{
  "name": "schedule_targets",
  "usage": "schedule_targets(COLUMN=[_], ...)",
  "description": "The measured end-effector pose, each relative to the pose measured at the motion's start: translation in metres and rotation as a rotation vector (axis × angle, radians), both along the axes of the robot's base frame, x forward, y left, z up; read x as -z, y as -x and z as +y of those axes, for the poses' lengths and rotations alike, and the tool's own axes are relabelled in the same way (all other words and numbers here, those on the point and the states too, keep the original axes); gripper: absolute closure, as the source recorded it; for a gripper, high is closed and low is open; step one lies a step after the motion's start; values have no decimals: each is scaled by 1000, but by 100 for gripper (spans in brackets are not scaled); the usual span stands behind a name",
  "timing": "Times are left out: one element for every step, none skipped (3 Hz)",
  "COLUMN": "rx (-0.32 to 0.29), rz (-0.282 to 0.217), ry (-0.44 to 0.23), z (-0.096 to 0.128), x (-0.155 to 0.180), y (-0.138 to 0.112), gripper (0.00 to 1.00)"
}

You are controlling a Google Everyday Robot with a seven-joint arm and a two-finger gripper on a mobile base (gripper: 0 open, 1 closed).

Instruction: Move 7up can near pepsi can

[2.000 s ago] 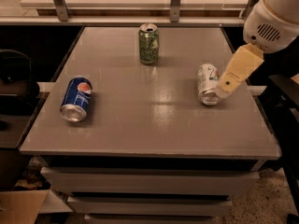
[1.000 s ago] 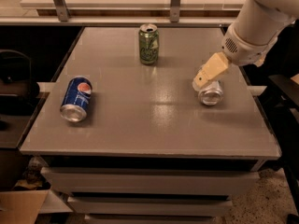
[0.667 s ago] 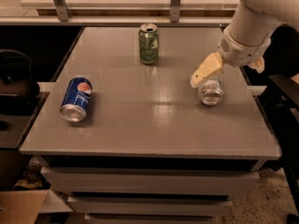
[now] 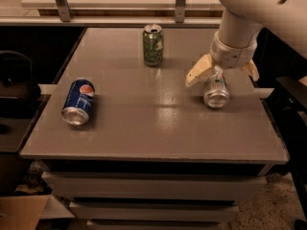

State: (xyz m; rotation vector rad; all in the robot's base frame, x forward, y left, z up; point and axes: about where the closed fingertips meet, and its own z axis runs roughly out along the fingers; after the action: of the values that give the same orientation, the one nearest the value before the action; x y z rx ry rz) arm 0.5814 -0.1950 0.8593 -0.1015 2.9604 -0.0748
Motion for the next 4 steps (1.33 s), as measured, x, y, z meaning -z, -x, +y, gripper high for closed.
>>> schedule_targets(rx=[12,10,-1,-50], rz=[21,35,44,49], ry=[-2,-1,8,2], z=[10,16,22,27], x=[7,10,11,8], y=[-6,-10,-13,-16], gripper=[18,41,64,87])
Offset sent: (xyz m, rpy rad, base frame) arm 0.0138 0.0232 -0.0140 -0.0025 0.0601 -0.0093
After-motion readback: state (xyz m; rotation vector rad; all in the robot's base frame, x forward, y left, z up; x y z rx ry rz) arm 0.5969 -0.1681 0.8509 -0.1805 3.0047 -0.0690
